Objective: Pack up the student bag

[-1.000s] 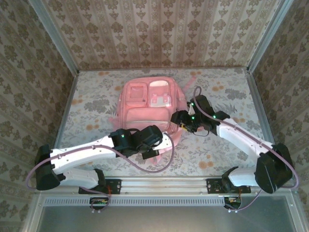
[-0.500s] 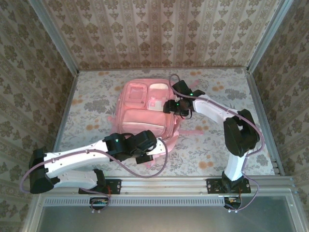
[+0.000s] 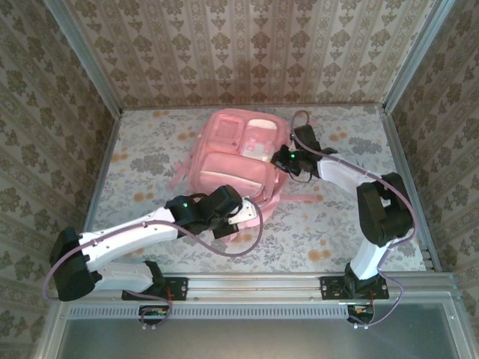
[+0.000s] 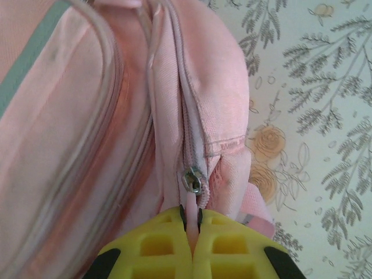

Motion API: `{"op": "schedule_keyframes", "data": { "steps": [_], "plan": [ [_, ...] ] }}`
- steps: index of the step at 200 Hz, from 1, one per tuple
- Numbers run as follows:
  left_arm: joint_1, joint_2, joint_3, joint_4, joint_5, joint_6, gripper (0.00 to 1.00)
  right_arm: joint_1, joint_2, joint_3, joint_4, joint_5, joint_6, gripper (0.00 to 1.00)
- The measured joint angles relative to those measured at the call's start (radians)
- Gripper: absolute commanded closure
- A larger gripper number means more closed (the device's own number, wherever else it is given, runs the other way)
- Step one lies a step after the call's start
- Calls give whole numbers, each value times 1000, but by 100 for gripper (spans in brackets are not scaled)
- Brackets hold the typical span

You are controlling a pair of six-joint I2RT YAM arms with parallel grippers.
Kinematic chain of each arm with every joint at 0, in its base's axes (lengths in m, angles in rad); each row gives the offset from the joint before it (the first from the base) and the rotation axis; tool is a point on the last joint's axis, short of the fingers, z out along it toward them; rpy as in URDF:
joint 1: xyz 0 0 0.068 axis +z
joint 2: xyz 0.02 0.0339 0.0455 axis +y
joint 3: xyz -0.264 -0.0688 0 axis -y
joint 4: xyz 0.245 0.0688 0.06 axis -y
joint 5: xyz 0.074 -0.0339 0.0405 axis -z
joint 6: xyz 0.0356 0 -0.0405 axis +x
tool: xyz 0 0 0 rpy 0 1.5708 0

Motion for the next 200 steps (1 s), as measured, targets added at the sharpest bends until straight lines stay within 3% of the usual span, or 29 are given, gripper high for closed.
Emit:
{"op": "schedule_keyframes", "data": {
  "steps": [12,20,27,55,87,115,135,200],
  "plan": [
    [2,21,10,20,-1,1,100,-29,-12,-5,-18,3,10,52],
    [2,34,14,33,-2,3,100,-40,-12,0,-30,5,10,39],
    [3,45,19,42,-3,3,100,-43,-13,1,-49,19,9,36],
    [2,84,68,23,5,3,100,-18,-82,-18,-136,85,2,40],
    [13,142,188,-32,40,-12,100,34,-353,-150,-193,88,67,53],
    [13,172,233,-47,69,-21,100,94,-522,-251,-183,24,174,42],
    [13,172,229,-47,74,-20,100,145,-514,-290,-159,-29,238,38],
    [-18,177,225,-70,43,16,100,245,-411,-342,-67,-89,385,43]
  ]
}}
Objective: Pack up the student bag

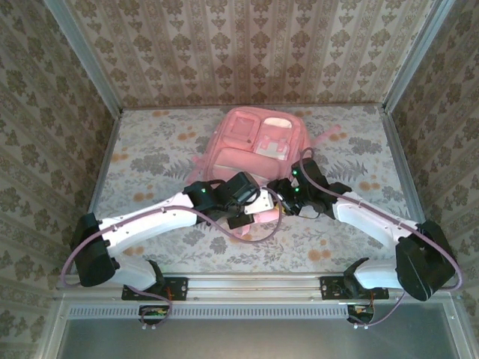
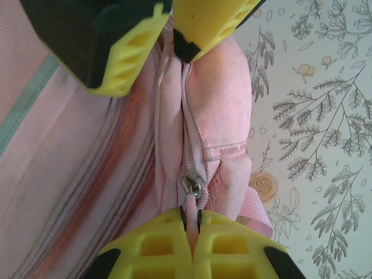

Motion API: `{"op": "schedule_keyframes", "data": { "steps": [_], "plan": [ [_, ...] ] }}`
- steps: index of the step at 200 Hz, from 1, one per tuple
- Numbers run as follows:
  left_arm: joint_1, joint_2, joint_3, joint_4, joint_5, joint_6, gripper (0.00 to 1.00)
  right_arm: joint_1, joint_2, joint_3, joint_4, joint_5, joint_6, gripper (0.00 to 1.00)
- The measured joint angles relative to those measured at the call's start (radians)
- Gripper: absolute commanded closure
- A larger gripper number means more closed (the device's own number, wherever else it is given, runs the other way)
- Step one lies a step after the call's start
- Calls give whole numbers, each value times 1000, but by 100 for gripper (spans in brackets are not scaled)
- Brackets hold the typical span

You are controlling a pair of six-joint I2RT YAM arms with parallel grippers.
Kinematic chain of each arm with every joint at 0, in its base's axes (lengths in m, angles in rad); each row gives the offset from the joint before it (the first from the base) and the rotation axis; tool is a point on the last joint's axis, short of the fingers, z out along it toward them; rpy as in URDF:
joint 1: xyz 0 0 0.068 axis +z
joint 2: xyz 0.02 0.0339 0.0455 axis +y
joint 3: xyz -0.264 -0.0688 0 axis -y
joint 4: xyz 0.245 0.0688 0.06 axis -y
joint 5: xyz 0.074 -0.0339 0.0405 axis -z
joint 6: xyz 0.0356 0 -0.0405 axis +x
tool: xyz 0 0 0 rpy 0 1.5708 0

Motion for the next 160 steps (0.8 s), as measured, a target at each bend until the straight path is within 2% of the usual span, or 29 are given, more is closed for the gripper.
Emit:
{"op": "schedule_keyframes", "data": {
  "steps": [35,51,67,105,160],
  "plan": [
    [-34,28,-9,1,-25,42,100,39,68,1,11,5,-2,42],
    [-59,45,-16,0,-40,69,100,48,89,2,6,12,-10,46],
    [-93,66,-29,2,-64,101,100,51,104,2,-2,23,-21,58],
    [-150,144,-43,1,-141,169,100,54,182,1,0,27,-39,100],
    [-175,164,-47,2,-198,226,100,63,174,12,-61,100,-151,100]
  ]
}}
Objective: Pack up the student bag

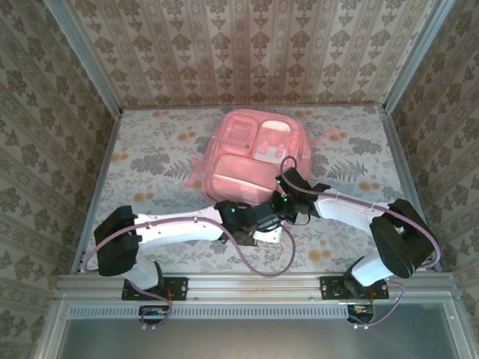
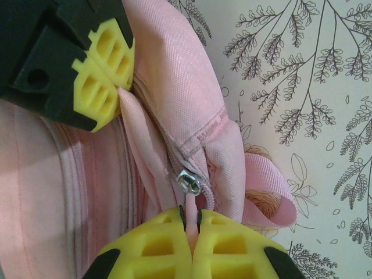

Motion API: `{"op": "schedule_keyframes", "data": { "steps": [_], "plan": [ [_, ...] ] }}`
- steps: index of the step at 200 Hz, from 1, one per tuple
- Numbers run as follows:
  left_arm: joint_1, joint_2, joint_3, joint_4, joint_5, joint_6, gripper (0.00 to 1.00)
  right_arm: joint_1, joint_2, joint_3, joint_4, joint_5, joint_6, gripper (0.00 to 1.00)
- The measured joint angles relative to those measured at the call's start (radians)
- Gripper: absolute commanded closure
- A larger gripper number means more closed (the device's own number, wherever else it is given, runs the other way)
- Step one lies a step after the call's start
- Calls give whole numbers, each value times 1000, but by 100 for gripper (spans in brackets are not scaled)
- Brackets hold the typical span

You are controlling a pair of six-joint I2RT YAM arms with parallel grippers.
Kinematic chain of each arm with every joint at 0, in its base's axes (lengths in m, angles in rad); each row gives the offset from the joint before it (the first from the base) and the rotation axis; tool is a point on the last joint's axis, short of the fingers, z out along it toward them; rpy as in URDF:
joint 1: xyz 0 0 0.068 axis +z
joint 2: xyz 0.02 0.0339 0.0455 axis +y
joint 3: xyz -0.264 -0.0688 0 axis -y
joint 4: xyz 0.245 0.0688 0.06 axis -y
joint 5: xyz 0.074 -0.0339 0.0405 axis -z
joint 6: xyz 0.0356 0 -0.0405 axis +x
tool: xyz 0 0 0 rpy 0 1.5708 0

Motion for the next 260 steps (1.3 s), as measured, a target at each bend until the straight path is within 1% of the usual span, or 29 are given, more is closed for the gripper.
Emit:
{"op": "schedule_keyframes", "data": {
  "steps": [28,76,132,175,179,183,188,195,201,206,216,235,246,260],
  "plan": [
    [-5,-18,-19,17,-8,0,100,-5,-14,10,-45,19,-51,100],
    [-5,-91,-69,62,-26,-13,100,-28,-25,28,-84,7,-112,100],
    [13,-179,-143,148,-26,-64,100,-124,-77,29,-131,-53,-162,100],
    [58,-274,-179,198,19,-100,100,-171,-146,28,-145,-107,-199,100],
    [60,-278,-180,201,24,-103,100,-176,-149,28,-145,-115,-200,95],
    [63,-280,-180,203,30,-106,100,-182,-153,28,-143,-125,-200,87],
    [63,-282,-180,207,36,-109,100,-188,-156,28,-143,-135,-201,74],
    [63,-283,-180,211,44,-114,100,-193,-160,28,-143,-142,-201,60],
    [63,-283,-180,206,49,-117,100,-199,-166,28,-144,-139,-199,52],
    [63,-283,-180,194,55,-118,100,-208,-172,28,-146,-132,-199,49],
    [63,-282,-179,171,61,-119,100,-222,-187,28,-151,-115,-197,44],
    [63,-261,-156,140,78,-121,100,-238,-255,28,-169,-96,-166,42],
    [61,-234,-129,133,90,-121,100,-238,-313,26,-176,-98,-142,42],
    [54,-194,-95,134,106,-121,100,-235,-396,7,-171,-110,-97,46]
  ]
}}
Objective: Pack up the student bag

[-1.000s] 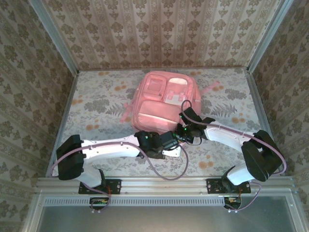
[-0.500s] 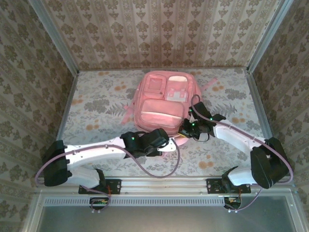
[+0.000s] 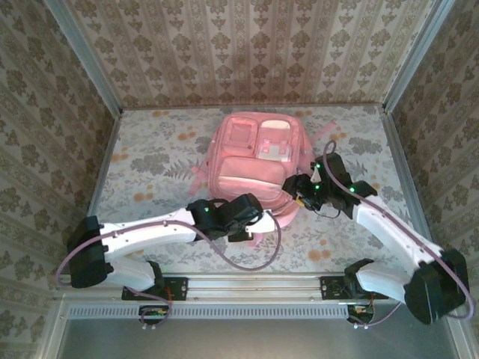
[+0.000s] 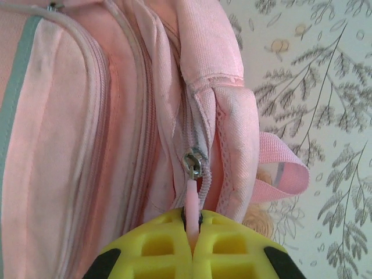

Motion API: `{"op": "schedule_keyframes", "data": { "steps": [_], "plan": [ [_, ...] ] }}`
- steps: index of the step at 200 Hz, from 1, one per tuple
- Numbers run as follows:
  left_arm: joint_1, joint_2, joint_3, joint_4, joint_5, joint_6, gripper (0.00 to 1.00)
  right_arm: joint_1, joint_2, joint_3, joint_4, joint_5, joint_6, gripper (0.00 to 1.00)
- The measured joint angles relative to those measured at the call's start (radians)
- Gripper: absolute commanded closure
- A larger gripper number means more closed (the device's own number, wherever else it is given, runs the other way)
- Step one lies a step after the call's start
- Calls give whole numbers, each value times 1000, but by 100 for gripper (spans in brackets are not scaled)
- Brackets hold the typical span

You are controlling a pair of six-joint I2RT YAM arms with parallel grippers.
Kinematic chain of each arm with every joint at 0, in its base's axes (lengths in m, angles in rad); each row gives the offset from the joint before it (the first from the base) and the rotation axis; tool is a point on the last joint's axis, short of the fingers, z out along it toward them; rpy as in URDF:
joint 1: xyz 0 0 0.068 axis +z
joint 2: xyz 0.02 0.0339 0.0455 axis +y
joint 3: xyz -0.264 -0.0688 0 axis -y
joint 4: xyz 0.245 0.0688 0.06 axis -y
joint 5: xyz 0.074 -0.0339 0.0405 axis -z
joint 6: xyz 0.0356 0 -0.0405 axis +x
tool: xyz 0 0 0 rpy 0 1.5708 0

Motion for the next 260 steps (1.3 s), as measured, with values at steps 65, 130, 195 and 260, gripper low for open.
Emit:
{"op": "schedule_keyframes", "data": {
  "steps": [65,130,195,260],
  "plan": [
    [-19,117,78,13,47,5,100,35,-154,-241,36,-72,213,44],
    [-37,135,80,47,55,25,100,61,-59,-307,194,-96,314,44],
    [-44,153,79,27,55,34,100,119,154,-306,335,-91,337,85],
    [-48,154,60,29,40,54,100,121,184,-224,222,-42,256,100]
  ]
}}
